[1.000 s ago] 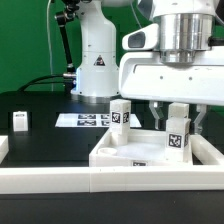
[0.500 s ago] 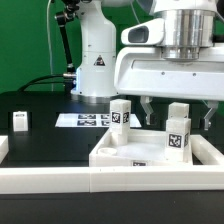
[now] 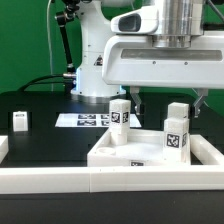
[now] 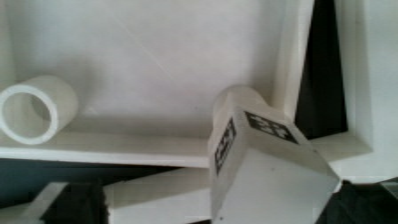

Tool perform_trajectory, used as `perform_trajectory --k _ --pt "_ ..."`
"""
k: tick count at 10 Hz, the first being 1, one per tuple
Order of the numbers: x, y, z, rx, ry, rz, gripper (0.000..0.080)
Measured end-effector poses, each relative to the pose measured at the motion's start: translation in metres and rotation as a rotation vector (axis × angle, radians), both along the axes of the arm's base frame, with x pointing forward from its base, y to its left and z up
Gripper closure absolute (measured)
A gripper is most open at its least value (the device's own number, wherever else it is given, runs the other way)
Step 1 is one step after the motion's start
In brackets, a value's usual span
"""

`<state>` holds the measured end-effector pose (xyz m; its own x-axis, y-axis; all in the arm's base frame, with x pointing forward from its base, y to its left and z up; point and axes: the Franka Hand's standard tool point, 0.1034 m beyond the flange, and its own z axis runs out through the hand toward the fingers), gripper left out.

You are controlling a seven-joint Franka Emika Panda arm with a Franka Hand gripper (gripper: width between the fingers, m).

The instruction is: Assemble square table

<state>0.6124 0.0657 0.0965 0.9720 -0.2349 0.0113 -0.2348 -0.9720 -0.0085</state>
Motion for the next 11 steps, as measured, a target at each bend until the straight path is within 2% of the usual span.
perform_trajectory --k 2,3,5,6,8,11 --pt "0.000 0.000 0.000 0.000 0.000 0.006 0.0150" --pt "-0.003 -0.002 0.000 -0.002 -0.013 0.098 0.0150" --pt "-0.029 -0.025 0.001 0.004 -0.006 0.325 0.0150" --pt "-0.035 -0.032 0.003 0.008 0.006 0.377 0.0150" --pt "-0.042 -0.050 0.006 0.021 0.010 0.374 0.0150" --pt "-0.042 -0.053 0.004 0.017 0.014 0.371 0.0150"
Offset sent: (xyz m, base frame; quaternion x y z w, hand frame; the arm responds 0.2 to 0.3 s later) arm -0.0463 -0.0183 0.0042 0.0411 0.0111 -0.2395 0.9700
